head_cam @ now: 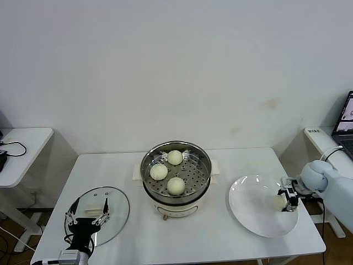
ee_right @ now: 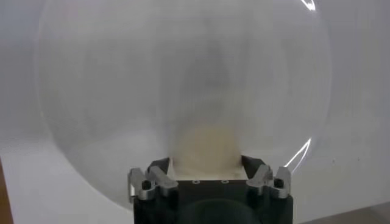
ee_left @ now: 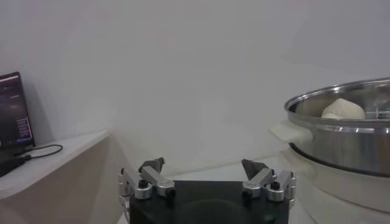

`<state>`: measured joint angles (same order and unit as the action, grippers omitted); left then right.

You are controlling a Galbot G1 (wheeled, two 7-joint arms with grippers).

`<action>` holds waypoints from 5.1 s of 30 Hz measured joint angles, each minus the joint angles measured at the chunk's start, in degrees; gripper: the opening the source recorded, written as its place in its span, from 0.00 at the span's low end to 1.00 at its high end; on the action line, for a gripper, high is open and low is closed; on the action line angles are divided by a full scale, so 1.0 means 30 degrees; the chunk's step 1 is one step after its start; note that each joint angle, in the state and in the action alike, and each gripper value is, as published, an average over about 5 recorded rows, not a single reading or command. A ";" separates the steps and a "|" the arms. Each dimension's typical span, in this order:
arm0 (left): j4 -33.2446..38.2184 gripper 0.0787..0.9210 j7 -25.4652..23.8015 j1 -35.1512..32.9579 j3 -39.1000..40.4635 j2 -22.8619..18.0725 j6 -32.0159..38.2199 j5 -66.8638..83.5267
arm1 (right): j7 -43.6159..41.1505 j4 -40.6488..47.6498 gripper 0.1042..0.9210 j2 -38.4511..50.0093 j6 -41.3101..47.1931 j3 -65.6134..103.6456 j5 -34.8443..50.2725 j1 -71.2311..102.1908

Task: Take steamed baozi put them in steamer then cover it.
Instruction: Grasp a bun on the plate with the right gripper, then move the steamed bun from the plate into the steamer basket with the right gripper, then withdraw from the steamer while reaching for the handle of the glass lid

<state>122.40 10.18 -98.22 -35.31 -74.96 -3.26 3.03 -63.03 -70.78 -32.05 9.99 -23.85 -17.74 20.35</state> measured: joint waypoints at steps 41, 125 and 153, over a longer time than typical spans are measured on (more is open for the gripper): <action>0.0257 0.88 0.0058 0.0264 0.0087 0.0127 -0.0087 0.0042 | 0.1165 -0.2664 0.62 -0.5567 0.4792 -1.1783 0.9697 -1.6022; -0.0959 0.88 0.0385 0.0973 0.0575 -0.0552 0.0748 -0.0829 | 1.7747 -1.0305 0.88 -0.7415 -0.1335 1.2610 1.2941 0.8876; -0.3566 0.88 -0.1960 -0.0257 -0.2163 0.1944 0.3629 -2.0952 | 1.6357 -1.1981 0.88 -1.4812 -0.5000 2.3561 1.0944 2.1327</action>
<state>111.70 4.30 -98.99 -41.80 -69.12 7.63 -59.83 -13.96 -106.72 -76.49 -5.01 46.83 15.09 84.33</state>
